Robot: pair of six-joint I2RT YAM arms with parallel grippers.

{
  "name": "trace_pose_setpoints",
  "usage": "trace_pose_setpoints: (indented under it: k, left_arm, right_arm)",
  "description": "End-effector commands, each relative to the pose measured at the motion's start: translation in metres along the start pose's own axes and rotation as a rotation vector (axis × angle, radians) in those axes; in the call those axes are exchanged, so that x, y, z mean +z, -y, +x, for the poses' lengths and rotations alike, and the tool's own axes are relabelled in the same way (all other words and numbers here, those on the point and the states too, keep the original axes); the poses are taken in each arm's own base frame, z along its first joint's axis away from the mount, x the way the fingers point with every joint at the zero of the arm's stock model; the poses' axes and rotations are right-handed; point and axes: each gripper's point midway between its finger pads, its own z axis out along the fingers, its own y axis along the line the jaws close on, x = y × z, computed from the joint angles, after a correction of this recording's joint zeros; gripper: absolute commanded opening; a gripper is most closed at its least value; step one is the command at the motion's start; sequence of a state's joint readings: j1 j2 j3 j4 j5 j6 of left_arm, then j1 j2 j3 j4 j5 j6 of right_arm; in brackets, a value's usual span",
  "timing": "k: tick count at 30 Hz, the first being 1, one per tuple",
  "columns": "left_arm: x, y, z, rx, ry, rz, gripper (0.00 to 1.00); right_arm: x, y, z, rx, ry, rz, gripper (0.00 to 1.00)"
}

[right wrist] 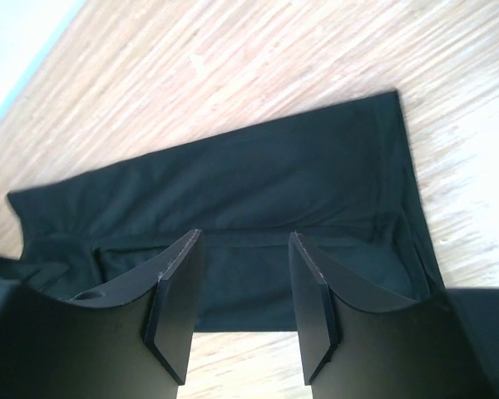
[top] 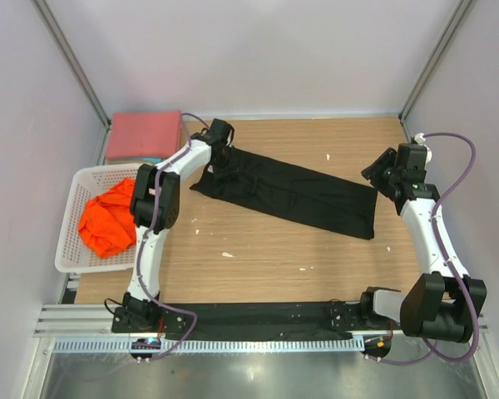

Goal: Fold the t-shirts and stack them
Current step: Fold the tshirt

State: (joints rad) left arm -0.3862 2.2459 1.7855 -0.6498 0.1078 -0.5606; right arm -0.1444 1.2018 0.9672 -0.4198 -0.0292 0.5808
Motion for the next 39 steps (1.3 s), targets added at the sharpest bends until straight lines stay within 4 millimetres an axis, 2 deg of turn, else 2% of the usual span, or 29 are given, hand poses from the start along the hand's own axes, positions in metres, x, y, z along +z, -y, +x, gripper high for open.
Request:
trace_pose_setpoints:
  k: [1,3,4,6,8,9,11,12,13,14,15,16,17,18,20,21,22,23,24,27,28,29,30,31,33,35,36,38,39]
  left_arm:
    - [0.023,-0.002,-0.025,0.038,0.027,-0.043,0.34]
    - [0.033,0.007,-0.035,0.042,0.031,-0.006,0.35]
    - [0.043,0.016,-0.051,0.042,0.055,0.026,0.36]
    - [0.048,0.039,-0.07,0.026,0.087,0.127,0.38]
    - [0.049,0.059,-0.1,-0.012,0.136,0.232,0.38]
    - [0.04,0.079,-0.108,-0.048,0.133,0.337,0.38]
    - [0.01,0.099,-0.124,-0.062,0.175,0.442,0.38]
    - [0.013,0.106,-0.116,-0.068,0.169,0.487,0.38]
    - [0.003,0.111,-0.116,-0.067,0.185,0.518,0.38]
    - [-0.04,0.127,-0.128,-0.044,0.256,0.577,0.39]
    - [-0.054,0.135,-0.134,-0.027,0.307,0.622,0.4]
    - [-0.052,0.131,-0.119,-0.04,0.284,0.614,0.4]
    - [-0.082,0.141,-0.125,-0.018,0.335,0.651,0.4]
    - [-0.081,0.142,-0.11,-0.015,0.313,0.647,0.4]
    - [-0.091,0.147,-0.1,0.006,0.32,0.646,0.4]
    - [-0.108,0.153,-0.096,0.022,0.338,0.654,0.41]
    - [-0.1,0.157,-0.076,0.034,0.303,0.644,0.41]
    - [-0.102,0.159,-0.07,0.043,0.306,0.636,0.41]
    - [-0.1,0.164,-0.049,0.052,0.275,0.63,0.4]
    - [-0.099,0.179,-0.023,0.051,0.293,0.626,0.4]
    - [-0.095,0.193,0.002,0.076,0.264,0.63,0.39]
    - [-0.089,0.198,0.009,0.079,0.265,0.612,0.39]
    - [-0.086,0.212,0.027,0.102,0.244,0.618,0.38]
    - [-0.074,0.216,0.037,0.103,0.224,0.605,0.38]
    - [-0.065,0.23,0.052,0.098,0.2,0.608,0.36]
    - [-0.045,0.235,0.062,0.094,0.175,0.589,0.35]
    - [-0.045,0.245,0.066,0.096,0.17,0.602,0.35]
    - [-0.025,0.246,0.075,0.094,0.143,0.586,0.35]
    - [-0.024,0.253,0.079,0.099,0.133,0.597,0.35]
  right_arm:
    - [-0.017,-0.029,-0.028,0.032,0.104,-0.108,0.51]
    - [-0.019,-0.033,-0.031,0.053,0.123,-0.128,0.52]
    - [-0.021,-0.038,-0.035,0.058,0.145,-0.155,0.52]
    - [-0.021,-0.044,-0.034,0.072,0.157,-0.184,0.51]
    - [-0.021,-0.054,-0.036,0.068,0.171,-0.208,0.52]
    - [-0.019,-0.054,-0.035,0.059,0.166,-0.202,0.52]
    - [-0.02,-0.057,-0.037,0.039,0.16,-0.195,0.52]
    - [-0.019,-0.055,-0.033,0.019,0.144,-0.179,0.52]
    - [-0.02,-0.054,-0.033,0.013,0.143,-0.174,0.52]
    - [-0.023,-0.054,-0.034,0.009,0.147,-0.174,0.52]
    - [-0.027,-0.055,-0.035,-0.002,0.151,-0.181,0.52]
    - [-0.029,-0.054,-0.033,-0.003,0.146,-0.178,0.52]
    - [-0.035,-0.055,-0.034,-0.003,0.152,-0.188,0.52]
    - [-0.038,-0.055,-0.031,-0.005,0.143,-0.189,0.52]
    - [-0.045,-0.055,-0.03,-0.007,0.144,-0.201,0.53]
    - [-0.051,-0.057,-0.03,-0.01,0.148,-0.211,0.53]
    - [-0.054,-0.055,-0.029,-0.013,0.141,-0.201,0.53]
    - [-0.058,-0.054,-0.028,-0.015,0.138,-0.199,0.53]
    - [-0.064,-0.052,-0.027,-0.016,0.134,-0.192,0.53]
    - [-0.077,-0.054,-0.028,-0.032,0.142,-0.207,0.53]
    - [-0.081,-0.054,-0.026,-0.044,0.13,-0.21,0.53]
    - [-0.087,-0.055,-0.026,-0.048,0.132,-0.217,0.53]
    - [-0.089,-0.054,-0.023,-0.053,0.119,-0.216,0.53]
    - [-0.093,-0.056,-0.022,-0.058,0.116,-0.23,0.52]
    - [-0.101,-0.056,-0.021,-0.066,0.124,-0.241,0.52]
    - [-0.107,-0.056,-0.02,-0.072,0.134,-0.254,0.52]
    - [-0.108,-0.055,-0.019,-0.074,0.13,-0.251,0.52]
    - [-0.109,-0.055,-0.017,-0.077,0.126,-0.255,0.52]
    - [-0.109,-0.054,-0.015,-0.08,0.12,-0.253,0.52]
